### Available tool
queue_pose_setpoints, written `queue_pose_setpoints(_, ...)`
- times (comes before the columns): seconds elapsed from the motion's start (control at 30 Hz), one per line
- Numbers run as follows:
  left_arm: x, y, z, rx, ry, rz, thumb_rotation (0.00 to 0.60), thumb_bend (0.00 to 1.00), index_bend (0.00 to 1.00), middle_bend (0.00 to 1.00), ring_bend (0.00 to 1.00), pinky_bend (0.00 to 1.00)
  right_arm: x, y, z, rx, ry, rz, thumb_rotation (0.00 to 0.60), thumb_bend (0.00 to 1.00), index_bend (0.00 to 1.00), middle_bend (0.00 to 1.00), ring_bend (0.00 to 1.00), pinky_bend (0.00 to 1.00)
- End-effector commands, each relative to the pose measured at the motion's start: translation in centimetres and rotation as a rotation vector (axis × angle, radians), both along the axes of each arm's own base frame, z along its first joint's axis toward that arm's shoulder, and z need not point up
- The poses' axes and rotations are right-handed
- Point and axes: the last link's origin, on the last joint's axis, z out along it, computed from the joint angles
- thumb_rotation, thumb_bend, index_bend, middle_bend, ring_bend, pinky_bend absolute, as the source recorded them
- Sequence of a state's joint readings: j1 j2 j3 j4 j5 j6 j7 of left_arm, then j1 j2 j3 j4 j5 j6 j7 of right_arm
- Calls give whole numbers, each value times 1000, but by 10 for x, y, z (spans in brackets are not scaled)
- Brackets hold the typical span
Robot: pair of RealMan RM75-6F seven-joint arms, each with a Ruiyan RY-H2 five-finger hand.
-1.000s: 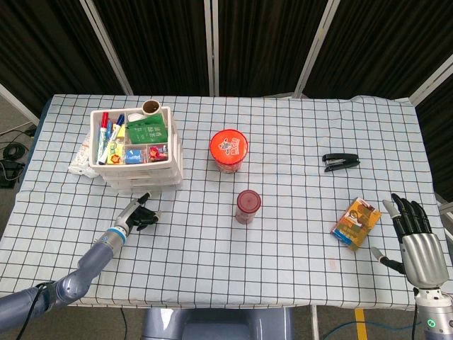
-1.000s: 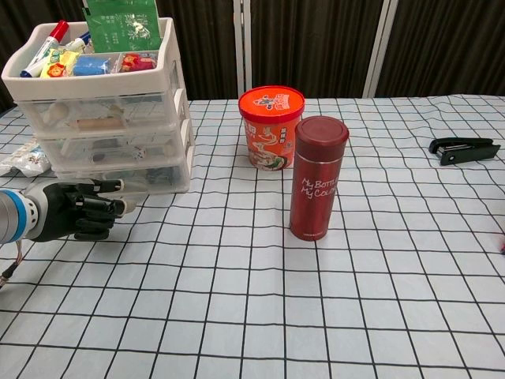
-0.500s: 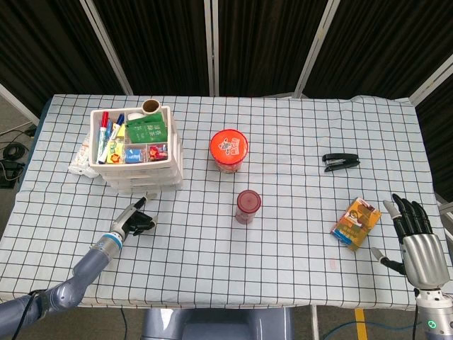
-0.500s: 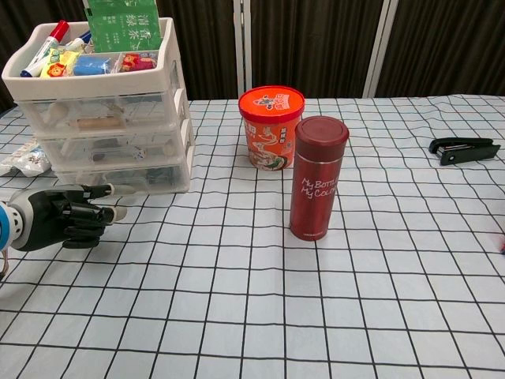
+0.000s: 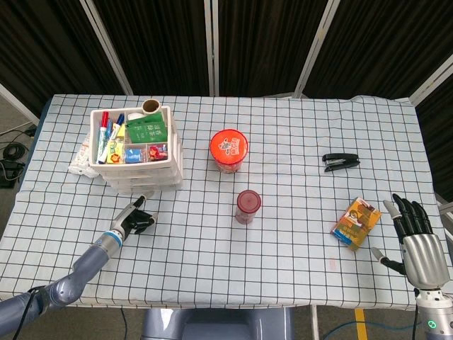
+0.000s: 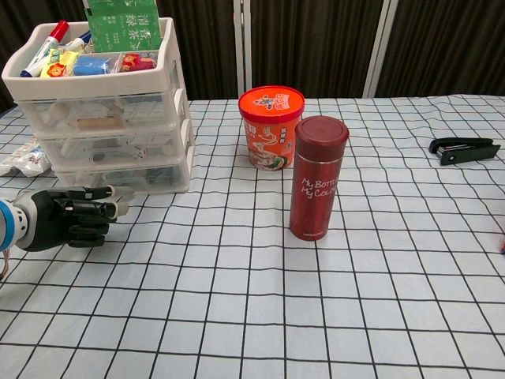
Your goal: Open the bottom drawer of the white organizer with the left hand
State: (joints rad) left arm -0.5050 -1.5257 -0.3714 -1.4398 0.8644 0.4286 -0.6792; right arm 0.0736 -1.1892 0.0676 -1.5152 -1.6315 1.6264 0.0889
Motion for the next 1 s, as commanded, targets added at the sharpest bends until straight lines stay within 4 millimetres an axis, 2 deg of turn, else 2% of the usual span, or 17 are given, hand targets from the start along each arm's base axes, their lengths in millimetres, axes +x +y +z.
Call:
queue_pose_setpoints(0.03, 2, 3, -1, -1, -11, 1, 600, 546, 7, 975, 1000, 933, 0, 0, 0, 0, 0, 0, 600, 55, 31, 0, 0, 0)
queue_pose_setpoints(1.0, 7, 11, -15, -2, -10, -27, 600, 546, 42, 975, 1000, 933, 0, 0, -4, 10, 7, -1, 600, 55, 31, 0, 0, 0)
